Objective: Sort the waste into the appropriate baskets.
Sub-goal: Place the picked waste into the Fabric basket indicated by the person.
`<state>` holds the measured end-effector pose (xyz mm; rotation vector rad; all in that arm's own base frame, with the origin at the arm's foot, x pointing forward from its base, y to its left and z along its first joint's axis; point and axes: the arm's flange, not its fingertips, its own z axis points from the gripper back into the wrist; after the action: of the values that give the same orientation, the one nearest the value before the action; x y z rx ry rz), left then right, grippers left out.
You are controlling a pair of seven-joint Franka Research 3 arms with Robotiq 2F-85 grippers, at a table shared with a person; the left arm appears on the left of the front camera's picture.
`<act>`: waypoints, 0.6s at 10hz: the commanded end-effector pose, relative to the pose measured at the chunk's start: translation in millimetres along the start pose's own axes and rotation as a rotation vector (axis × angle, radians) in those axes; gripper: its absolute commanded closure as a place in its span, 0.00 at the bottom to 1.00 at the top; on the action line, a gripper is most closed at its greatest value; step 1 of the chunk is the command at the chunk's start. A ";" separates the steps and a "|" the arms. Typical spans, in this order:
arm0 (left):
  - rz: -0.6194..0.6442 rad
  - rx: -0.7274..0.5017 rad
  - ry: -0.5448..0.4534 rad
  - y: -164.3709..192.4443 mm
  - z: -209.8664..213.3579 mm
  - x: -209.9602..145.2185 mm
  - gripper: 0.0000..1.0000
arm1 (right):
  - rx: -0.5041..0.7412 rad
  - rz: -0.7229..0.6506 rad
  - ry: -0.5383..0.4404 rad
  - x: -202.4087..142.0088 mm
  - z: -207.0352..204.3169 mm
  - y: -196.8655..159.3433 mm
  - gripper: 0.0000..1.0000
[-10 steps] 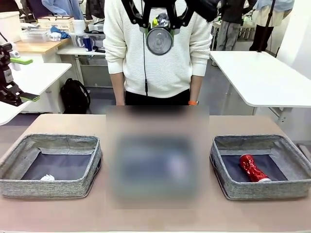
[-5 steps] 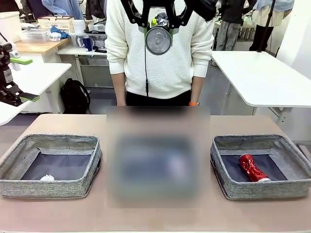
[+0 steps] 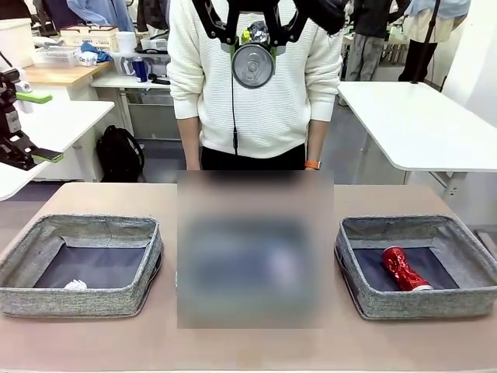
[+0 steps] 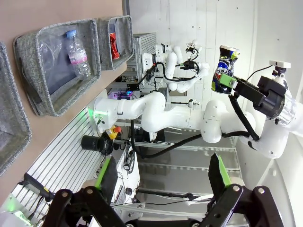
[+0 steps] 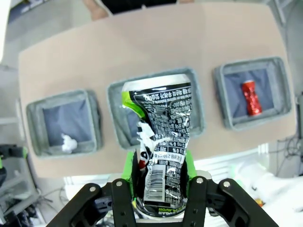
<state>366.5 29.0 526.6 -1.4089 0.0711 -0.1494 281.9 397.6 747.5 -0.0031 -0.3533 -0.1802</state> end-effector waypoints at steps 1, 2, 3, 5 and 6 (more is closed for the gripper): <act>-0.009 -0.007 -0.015 -1.0 -2.2 -1.2 0.00 | -0.001 -0.006 -0.005 -1.4 0.5 -2.6 0.55; -0.009 -0.007 -0.015 -1.0 -2.2 -1.2 0.00 | -0.001 -0.006 -0.005 -1.4 0.5 -2.6 0.55; -0.009 -0.007 -0.015 -1.0 -2.2 -1.2 0.00 | -0.001 -0.006 -0.005 -1.4 0.5 -2.6 0.55; -0.009 -0.007 -0.015 -1.0 -2.2 -1.2 0.00 | -0.001 -0.006 -0.005 -1.4 0.5 -2.6 0.55; -0.009 -0.007 -0.015 -1.0 -2.2 -1.2 0.00 | -0.001 -0.006 -0.005 -1.4 0.5 -2.6 0.55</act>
<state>366.5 29.0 526.6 -1.4089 0.0711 -0.1494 281.7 397.8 747.5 -0.0030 -0.3533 -0.1796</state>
